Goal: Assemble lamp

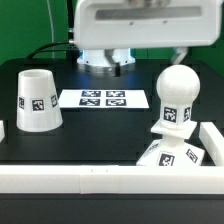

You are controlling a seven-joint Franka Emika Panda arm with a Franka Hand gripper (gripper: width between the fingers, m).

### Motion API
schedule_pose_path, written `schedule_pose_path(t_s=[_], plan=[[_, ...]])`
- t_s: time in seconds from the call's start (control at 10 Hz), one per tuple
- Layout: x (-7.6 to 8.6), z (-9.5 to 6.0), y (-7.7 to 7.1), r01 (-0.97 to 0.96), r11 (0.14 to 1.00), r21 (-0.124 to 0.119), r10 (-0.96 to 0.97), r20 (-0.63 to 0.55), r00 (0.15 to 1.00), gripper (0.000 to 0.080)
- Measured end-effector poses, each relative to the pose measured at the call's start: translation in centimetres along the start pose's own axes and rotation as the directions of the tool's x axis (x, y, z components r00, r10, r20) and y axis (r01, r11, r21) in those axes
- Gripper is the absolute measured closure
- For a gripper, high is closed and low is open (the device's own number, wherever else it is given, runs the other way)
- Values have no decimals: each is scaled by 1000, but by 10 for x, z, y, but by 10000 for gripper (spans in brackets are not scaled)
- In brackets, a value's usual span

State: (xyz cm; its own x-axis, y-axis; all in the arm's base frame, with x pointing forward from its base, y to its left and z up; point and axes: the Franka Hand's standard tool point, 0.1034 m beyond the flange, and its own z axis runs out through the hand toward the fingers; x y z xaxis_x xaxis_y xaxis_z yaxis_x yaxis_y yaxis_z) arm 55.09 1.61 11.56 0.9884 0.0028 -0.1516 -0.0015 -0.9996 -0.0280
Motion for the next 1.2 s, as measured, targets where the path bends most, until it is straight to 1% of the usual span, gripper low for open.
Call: schedule_pose_path(t_s=[0.2, 0.5, 0.6, 0.7, 0.9, 1.0, 1.1, 1.2], plan=[[2, -2, -3, 5, 1000, 0, -5, -4, 1000, 101], [2, -1, -3, 5, 1000, 0, -5, -3, 1000, 101], [-1, -1, 2, 43, 999, 2, -43, -4, 999, 101], [-11, 2, 18, 79, 997, 13, -79, -5, 997, 101], [-39, 8, 58, 158, 987, 35, -158, -3, 987, 101], [-42, 9, 72, 163, 986, 33, -163, -9, 987, 101], [-44, 10, 89, 195, 980, 32, -194, -11, 981, 101], [-44, 10, 91, 186, 982, 32, -185, -11, 983, 101]])
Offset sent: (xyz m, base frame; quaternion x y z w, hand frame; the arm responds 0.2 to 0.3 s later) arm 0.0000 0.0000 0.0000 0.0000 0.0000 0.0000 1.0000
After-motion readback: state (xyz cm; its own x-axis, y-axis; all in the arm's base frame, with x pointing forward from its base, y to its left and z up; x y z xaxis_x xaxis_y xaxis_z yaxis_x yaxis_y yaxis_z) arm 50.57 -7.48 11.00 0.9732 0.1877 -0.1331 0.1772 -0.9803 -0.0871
